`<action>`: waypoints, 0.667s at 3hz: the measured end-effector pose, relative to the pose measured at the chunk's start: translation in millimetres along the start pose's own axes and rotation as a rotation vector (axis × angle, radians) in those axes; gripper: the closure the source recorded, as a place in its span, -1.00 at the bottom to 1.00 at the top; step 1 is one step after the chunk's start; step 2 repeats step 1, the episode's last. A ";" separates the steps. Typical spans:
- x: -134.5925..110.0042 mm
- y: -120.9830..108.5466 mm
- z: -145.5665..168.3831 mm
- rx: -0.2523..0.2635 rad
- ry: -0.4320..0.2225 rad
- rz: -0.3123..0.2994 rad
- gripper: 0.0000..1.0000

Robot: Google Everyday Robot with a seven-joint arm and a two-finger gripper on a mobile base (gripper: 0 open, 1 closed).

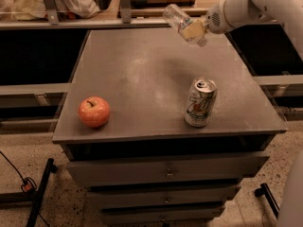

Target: Pick water bottle

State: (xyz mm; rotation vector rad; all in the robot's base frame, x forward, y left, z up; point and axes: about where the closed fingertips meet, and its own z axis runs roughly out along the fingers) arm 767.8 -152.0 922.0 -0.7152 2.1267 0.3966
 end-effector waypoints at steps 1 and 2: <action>-1.9 1.8 0.1 -0.009 -0.007 0.001 1.00; -1.9 1.8 0.1 -0.009 -0.007 0.001 1.00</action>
Offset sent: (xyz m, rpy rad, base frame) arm 0.0000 0.0000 0.0000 0.0000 0.0000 0.0000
